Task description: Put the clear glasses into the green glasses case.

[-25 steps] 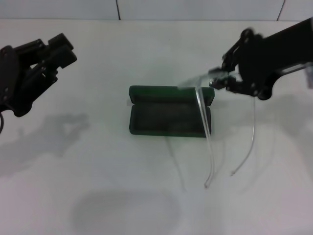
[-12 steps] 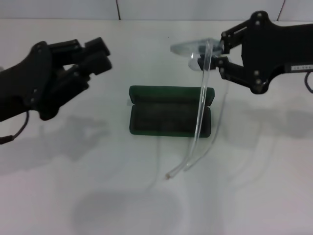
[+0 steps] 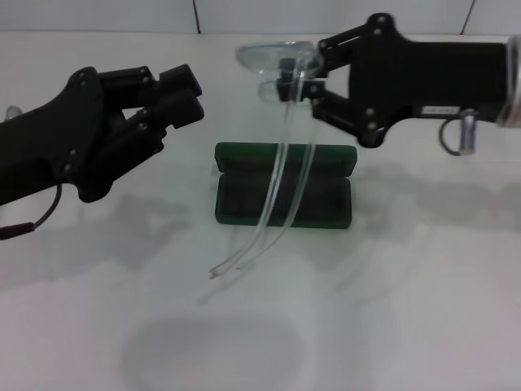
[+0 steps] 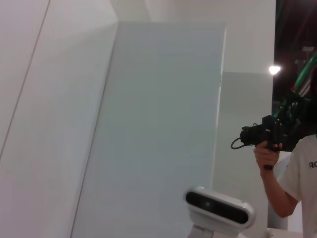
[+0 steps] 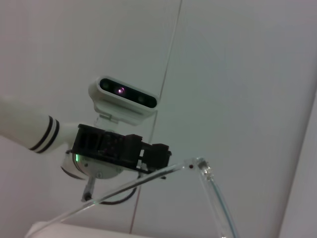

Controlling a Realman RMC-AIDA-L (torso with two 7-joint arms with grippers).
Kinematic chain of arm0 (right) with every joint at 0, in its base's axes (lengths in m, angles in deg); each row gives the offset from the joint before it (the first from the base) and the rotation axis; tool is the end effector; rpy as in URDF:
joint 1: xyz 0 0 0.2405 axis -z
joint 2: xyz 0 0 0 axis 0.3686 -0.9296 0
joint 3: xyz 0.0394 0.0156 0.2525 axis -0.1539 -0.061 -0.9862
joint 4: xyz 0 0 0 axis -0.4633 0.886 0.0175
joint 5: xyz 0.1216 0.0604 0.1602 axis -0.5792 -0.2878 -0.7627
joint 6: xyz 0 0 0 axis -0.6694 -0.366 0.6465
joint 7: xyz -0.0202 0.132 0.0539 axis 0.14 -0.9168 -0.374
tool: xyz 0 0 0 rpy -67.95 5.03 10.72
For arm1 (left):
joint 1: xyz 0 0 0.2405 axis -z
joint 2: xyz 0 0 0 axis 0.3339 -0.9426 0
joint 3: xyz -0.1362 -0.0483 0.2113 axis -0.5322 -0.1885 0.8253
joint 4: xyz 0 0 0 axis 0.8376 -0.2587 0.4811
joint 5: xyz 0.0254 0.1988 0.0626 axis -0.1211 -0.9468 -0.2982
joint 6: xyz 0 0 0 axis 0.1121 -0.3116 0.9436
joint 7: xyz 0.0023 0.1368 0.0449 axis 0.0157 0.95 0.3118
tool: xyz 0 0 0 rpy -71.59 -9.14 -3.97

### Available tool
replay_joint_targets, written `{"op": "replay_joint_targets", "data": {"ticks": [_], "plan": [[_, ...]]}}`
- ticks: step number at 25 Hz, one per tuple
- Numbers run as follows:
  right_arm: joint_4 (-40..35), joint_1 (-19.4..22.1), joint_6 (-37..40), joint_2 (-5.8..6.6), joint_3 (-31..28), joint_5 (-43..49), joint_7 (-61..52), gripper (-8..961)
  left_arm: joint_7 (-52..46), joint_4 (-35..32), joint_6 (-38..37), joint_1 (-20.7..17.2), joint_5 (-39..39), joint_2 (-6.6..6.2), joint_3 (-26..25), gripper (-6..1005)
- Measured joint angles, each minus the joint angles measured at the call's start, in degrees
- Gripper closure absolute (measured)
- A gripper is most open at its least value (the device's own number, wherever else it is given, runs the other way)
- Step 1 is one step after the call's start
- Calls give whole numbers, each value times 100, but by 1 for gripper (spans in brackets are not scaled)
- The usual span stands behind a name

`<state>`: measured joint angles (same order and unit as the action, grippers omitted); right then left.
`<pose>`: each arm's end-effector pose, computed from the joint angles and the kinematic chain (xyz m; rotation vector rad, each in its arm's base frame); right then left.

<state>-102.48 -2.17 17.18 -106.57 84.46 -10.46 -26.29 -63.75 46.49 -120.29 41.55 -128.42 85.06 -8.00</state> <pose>0.1118 0.3293 0.0258 -2.7055 -0.2755 0.9341 -0.2038 0.2741 0.0535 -2.6148 -0.2552 -1.5961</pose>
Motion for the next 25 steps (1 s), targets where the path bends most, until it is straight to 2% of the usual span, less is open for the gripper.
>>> {"op": "replay_joint_targets", "data": {"ticks": [11,25], "plan": [[1161,-509,-244,-8,541,-807,698,839,9,71,-5,-6,47,8,261,805],[1250,-538,-295,-10,622,-918,815,839,8,70,-8,28,108,8,426,888]]}}
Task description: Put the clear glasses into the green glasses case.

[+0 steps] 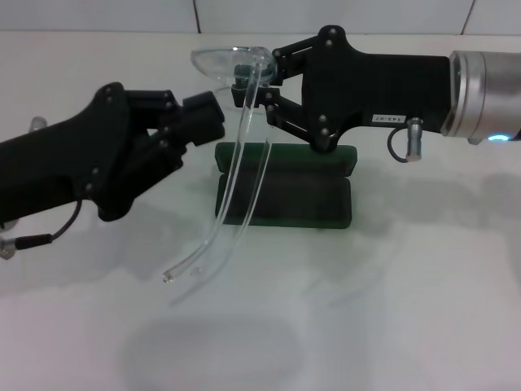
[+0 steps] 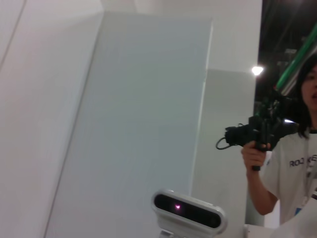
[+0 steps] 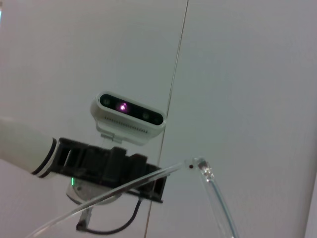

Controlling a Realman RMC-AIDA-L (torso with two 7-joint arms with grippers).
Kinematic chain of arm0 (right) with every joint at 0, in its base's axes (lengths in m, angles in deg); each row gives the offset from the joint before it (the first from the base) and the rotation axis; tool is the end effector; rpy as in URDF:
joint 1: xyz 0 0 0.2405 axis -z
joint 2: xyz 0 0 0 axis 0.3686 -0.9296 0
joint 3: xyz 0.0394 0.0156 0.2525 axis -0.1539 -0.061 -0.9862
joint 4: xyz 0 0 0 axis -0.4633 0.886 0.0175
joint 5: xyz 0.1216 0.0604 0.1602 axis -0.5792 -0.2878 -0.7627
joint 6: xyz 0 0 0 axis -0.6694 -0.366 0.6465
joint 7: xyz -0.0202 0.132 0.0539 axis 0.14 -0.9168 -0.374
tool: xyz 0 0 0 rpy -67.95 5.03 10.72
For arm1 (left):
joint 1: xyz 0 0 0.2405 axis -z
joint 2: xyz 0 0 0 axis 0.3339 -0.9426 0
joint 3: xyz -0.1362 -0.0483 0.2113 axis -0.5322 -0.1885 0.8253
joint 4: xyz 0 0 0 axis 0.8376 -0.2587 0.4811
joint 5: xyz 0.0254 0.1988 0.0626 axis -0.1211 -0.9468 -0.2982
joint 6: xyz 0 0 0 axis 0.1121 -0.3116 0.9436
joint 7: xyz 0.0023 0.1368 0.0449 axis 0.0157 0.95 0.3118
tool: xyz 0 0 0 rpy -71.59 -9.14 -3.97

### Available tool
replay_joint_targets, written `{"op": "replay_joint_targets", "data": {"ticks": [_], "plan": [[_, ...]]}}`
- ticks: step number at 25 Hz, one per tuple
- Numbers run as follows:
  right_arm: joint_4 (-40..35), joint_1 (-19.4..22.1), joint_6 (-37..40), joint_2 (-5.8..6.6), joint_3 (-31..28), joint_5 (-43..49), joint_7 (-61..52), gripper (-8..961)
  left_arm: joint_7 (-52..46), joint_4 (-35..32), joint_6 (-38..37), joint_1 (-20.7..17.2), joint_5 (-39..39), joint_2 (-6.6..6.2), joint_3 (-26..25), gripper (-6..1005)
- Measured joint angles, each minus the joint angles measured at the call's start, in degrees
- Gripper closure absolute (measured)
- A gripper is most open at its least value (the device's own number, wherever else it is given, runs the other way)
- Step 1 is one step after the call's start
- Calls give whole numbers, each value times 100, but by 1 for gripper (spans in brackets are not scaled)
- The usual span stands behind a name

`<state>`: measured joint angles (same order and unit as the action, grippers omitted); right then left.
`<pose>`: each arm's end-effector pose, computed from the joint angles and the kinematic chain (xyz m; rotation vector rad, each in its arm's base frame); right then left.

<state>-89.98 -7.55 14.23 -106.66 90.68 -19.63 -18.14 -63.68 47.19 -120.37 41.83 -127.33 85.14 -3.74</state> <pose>0.1051 0.3395 -0.0076 -2.7123 -0.2477 1.0651 -0.1971 0.2708 0.0425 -2.6771 -0.2596 -1.6199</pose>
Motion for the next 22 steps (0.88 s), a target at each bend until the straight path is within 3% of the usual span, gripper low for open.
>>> {"op": "replay_joint_targets", "data": {"ticks": [22], "plan": [[747,-411,2,0,92,-289,283,838,112,0,-124,6,220,15,402,915]]}}
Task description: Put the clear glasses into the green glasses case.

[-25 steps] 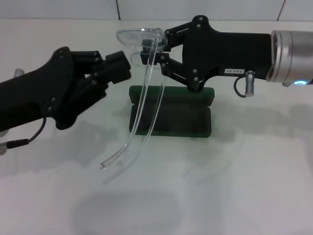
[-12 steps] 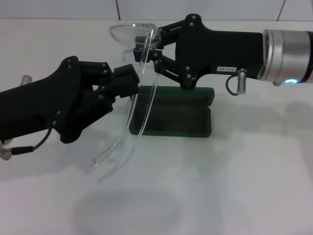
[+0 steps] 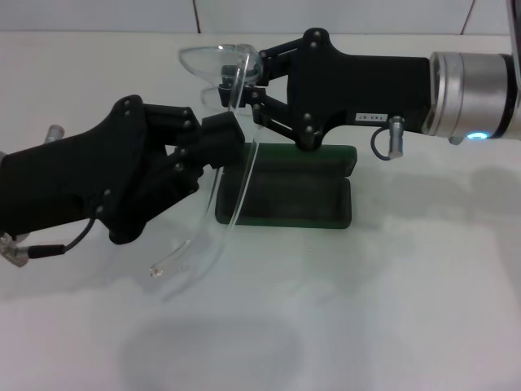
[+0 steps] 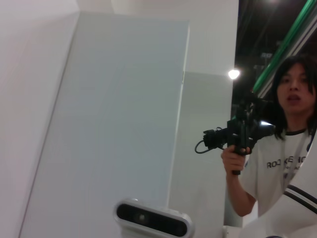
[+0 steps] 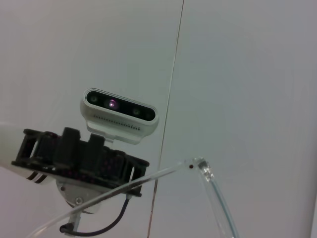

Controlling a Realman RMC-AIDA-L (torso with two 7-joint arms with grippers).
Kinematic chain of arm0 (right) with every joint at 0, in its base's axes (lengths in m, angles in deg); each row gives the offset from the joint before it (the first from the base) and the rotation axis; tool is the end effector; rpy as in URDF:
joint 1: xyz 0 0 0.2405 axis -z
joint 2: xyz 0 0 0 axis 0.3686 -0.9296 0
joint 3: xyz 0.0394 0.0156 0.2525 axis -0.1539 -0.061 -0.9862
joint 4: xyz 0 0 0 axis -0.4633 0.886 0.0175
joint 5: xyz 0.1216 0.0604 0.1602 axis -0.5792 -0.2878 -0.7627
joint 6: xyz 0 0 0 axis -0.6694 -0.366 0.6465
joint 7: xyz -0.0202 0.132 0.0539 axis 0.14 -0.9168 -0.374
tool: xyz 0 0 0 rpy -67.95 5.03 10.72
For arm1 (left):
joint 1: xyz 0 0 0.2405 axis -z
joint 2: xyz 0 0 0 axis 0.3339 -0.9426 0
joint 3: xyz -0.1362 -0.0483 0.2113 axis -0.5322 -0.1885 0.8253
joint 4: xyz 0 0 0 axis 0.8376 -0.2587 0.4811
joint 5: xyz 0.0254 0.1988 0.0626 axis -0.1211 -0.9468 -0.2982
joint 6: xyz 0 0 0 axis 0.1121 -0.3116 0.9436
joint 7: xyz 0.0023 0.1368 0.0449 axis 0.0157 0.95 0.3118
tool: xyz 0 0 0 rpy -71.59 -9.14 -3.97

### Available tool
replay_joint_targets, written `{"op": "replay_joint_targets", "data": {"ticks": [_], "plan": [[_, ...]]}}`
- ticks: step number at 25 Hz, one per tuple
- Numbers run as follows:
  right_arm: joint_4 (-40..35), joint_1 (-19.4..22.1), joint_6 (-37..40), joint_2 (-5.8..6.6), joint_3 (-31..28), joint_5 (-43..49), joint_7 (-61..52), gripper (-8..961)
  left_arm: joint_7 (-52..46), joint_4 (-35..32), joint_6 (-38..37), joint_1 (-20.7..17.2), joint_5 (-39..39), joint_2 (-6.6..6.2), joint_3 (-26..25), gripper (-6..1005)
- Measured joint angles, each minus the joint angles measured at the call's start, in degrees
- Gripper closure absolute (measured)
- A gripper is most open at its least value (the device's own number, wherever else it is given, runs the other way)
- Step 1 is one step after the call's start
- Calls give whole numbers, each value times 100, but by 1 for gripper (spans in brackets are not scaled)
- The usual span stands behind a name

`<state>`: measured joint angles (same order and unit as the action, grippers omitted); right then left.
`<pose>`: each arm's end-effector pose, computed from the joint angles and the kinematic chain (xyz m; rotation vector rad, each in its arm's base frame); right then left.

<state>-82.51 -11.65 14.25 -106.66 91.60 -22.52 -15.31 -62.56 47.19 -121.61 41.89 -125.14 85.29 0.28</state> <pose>0.1041 0.3486 -0.0203 -2.7285 -0.2136 1.0953 -0.1890 0.2648 0.0361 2.6250 0.1968 1.6107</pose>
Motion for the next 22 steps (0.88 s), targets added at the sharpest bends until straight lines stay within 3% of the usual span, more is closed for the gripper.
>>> {"op": "replay_joint_targets", "data": {"ticks": [22], "plan": [[18,-91,262,0,306,-467,108,838,308,349,13,73,-3,-16,21,918]]}}
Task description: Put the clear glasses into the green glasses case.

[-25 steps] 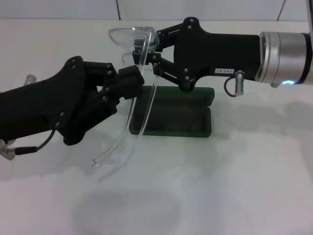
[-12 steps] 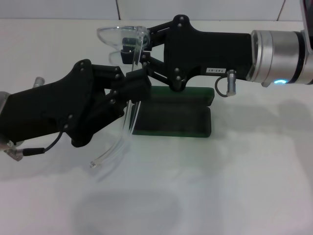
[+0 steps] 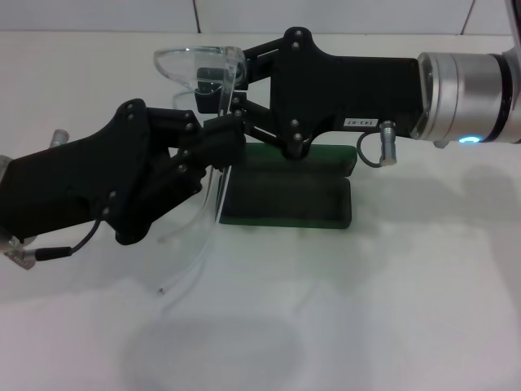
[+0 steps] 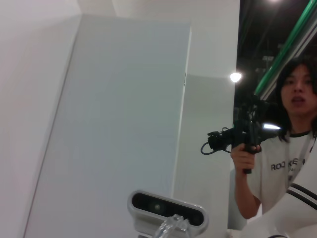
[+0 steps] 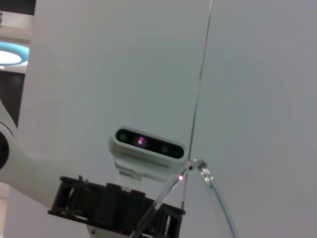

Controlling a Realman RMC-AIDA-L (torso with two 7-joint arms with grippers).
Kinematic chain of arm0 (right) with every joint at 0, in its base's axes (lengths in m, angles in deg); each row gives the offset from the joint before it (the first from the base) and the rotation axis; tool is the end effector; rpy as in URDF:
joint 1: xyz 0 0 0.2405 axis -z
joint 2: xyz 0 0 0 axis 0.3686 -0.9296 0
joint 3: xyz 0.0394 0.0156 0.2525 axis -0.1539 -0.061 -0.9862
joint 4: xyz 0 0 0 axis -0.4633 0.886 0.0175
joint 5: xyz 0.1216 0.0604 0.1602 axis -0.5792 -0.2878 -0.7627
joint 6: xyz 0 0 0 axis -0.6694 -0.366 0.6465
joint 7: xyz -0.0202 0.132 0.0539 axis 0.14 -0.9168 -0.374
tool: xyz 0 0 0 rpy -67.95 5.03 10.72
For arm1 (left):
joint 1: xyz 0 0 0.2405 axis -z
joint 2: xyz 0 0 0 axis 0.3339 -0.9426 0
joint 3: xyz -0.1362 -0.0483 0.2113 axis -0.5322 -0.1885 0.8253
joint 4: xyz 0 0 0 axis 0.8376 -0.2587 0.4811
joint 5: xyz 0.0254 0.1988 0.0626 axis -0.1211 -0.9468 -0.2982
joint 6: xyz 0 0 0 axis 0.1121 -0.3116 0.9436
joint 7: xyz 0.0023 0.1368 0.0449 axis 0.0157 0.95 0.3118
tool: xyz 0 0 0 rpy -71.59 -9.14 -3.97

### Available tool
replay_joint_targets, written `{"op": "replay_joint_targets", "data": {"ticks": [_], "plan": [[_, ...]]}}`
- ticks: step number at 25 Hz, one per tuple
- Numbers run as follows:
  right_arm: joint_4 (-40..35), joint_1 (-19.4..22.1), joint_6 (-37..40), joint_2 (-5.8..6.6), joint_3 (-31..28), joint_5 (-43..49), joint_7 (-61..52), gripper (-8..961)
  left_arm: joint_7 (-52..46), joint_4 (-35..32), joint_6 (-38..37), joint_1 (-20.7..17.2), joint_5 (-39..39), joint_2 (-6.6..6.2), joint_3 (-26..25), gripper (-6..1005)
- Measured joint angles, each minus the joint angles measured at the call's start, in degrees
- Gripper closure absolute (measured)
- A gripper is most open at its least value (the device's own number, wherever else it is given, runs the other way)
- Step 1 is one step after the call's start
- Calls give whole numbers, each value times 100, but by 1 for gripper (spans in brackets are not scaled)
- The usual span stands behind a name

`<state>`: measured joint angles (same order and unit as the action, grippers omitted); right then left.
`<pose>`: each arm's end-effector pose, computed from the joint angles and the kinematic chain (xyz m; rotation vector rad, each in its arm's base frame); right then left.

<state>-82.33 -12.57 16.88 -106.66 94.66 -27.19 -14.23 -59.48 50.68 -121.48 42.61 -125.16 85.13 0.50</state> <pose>0.0892 0.3380 -0.0229 -2.7493 -0.2668 1.2149 -0.1927 0.2652 0.0301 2.6247 0.1996 1.6354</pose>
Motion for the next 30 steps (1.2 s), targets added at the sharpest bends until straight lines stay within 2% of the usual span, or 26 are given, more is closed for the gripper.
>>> {"op": "replay_joint_targets", "data": {"ticks": [7,30], "plan": [[20,-16,44,0,114,-128,12,838,172,226,7,-19,169,-11,-14,918],[252,-46,-256,0,320,-390,214,838,278,375,-1,-36,267,11,27,918]]}}
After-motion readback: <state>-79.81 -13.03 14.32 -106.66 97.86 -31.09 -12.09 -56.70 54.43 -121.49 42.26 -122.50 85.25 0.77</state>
